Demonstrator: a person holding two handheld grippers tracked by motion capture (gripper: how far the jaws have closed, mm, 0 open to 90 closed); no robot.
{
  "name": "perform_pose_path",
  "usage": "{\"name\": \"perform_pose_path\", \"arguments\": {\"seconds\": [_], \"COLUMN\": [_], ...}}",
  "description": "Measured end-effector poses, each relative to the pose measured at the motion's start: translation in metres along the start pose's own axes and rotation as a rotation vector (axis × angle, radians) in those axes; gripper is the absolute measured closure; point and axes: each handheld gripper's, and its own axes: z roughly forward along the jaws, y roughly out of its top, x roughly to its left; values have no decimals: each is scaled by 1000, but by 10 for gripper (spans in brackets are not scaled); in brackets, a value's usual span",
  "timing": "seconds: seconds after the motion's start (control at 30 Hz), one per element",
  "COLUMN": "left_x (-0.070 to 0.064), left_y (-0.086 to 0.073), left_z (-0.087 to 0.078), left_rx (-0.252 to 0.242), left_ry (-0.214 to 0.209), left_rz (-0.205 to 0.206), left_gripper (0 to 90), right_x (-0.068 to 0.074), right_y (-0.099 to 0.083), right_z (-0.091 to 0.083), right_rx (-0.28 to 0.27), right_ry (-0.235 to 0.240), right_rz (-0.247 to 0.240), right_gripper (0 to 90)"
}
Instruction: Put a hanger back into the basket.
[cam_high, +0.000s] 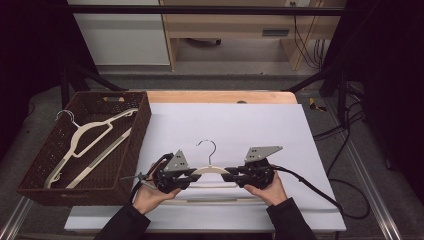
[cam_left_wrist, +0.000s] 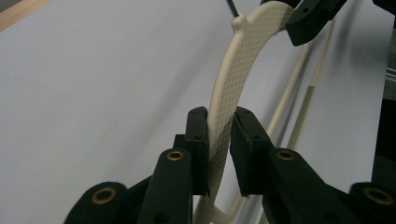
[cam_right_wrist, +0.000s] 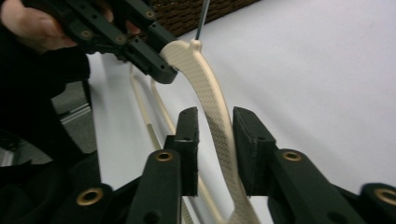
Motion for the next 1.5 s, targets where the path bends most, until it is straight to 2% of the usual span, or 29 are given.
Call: {"name": "perform_pose_path", "arguments": {"seconds": [0.07,0.17,0.23,0.33,0.47,0.63,0.87,1.07,1.23,1.4,1.5], "left_x": [0,-2,-3,-8,-10,-10,-7,-4,1,6,12], "left_y": [0,0,0,1,2,2,6,8,9,13,16], "left_z": [-1,-2,-3,-3,-4,-13,-36,-56,-78,-104,-120], "left_rx": [0,-11,-19,-29,-39,-69,-122,-181,-228,-282,-299], "left_ry": [-8,-42,-57,-101,-98,-52,2,34,63,97,113], "left_rz": [-4,-31,-37,-47,-43,-63,-80,-106,-123,-126,-129], "left_gripper": [785,803,820,854,864,865,865,865,865,865,865], "right_x": [0,0,0,1,2,0,-16,-24,-28,-28,-28], "right_y": [-1,-1,-1,-1,0,0,-11,-24,-32,-37,-40], "right_z": [2,3,3,2,-3,-17,-52,-73,-81,-81,-84], "right_rx": [-5,-19,-35,-59,-73,-117,-219,-253,-282,-273,-272], "right_ry": [-23,-43,-59,-98,-115,-135,-217,-304,-394,-446,-458], "right_rz": [-4,-5,-19,-44,-66,-58,13,62,101,117,122], "right_gripper": [684,649,613,564,544,490,364,213,109,52,42]}}
